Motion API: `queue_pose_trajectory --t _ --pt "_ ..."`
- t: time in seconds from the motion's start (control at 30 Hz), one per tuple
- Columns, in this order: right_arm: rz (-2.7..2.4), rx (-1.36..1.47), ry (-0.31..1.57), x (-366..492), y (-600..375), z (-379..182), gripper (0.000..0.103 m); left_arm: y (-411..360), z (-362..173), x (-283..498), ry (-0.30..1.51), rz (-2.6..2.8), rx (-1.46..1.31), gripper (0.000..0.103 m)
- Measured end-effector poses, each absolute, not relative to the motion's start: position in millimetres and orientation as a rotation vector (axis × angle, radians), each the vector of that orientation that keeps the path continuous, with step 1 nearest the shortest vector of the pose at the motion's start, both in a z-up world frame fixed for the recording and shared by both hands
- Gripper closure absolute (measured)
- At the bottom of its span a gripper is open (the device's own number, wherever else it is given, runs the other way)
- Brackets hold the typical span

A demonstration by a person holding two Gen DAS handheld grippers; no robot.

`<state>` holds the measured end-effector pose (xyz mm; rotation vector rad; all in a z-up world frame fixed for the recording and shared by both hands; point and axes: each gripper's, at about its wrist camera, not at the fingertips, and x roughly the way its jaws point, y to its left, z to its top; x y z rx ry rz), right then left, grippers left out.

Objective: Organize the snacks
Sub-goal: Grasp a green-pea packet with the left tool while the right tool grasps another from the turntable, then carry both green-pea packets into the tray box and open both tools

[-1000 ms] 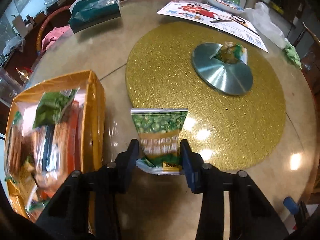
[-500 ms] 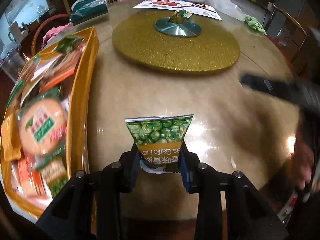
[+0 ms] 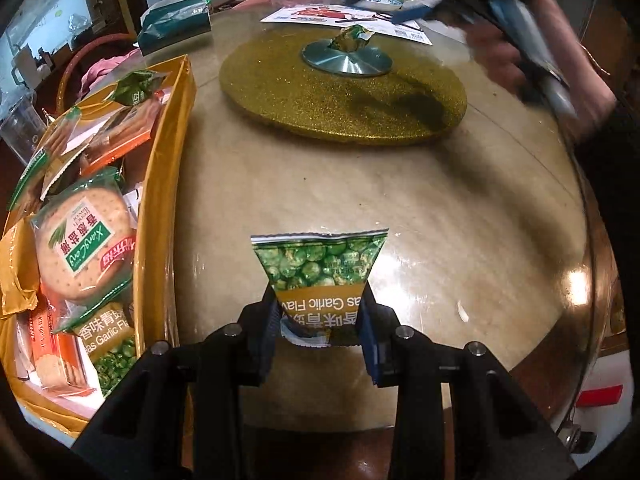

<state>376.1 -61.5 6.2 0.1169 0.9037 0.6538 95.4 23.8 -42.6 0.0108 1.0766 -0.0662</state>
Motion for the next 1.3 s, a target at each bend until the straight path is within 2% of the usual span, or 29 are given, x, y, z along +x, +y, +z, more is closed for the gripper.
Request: queue_pose_trajectory --t 0.17,0.3,0.37,0.43,0.6,0.67,0.7,0.83,0.87,0.93,1.0,1.1,1.3 --pt "0.638 0.043 0.958 409.9 -42.7 -13.0 0.036 24.2 -42.4 94.8 1.076 -0.073 0.008 0.066" --pt "0.67 0.054 0.966 396.4 -46.9 -19.1 0.039 25.2 -42.2 94.2 1.075 -0.077 0.005 0.066" --pt "0.674 0.035 0.972 392.1 -45.1 -19.0 0.05 24.7 -42.4 95.3 1.076 -0.078 0.014 0.066" --pt "0.669 -0.001 0.979 391.4 -39.3 -20.4 0.054 23.7 -42.6 95.3 1.075 -0.078 0.019 0.066" --pt "0.631 0.01 0.963 399.0 -36.7 -17.9 0.053 25.0 -41.9 95.5 1.082 -0.075 0.007 0.066" --pt "0.647 0.095 0.966 403.9 -42.1 -14.0 0.043 25.1 -41.8 94.6 1.082 -0.072 0.01 0.066" --pt "0.641 0.133 0.981 407.2 -43.3 -13.9 0.042 24.6 -41.8 94.5 1.082 -0.072 0.014 0.066" --pt "0.605 0.17 1.048 415.9 -33.1 -21.8 0.043 23.3 -41.7 95.8 1.09 -0.069 0.02 0.066" --pt "0.575 0.159 1.056 417.4 -29.7 -25.1 0.054 23.0 -41.7 95.9 1.09 -0.069 0.02 0.066" --pt "0.565 0.167 1.069 417.9 -27.1 -30.3 0.065 23.0 -41.7 95.8 1.087 -0.069 0.02 0.066" --pt "0.551 0.184 1.065 411.0 -31.1 -30.5 0.067 22.8 -41.7 95.2 1.083 -0.068 0.017 0.066" --pt "0.554 0.135 1.065 387.4 -35.0 -31.3 0.083 21.9 -41.8 94.2 1.078 -0.062 0.023 0.066" --pt "0.579 0.066 1.008 306.2 -64.9 -37.5 0.084 18.7 -42.1 84.4 1.056 -0.04 0.02 0.066"
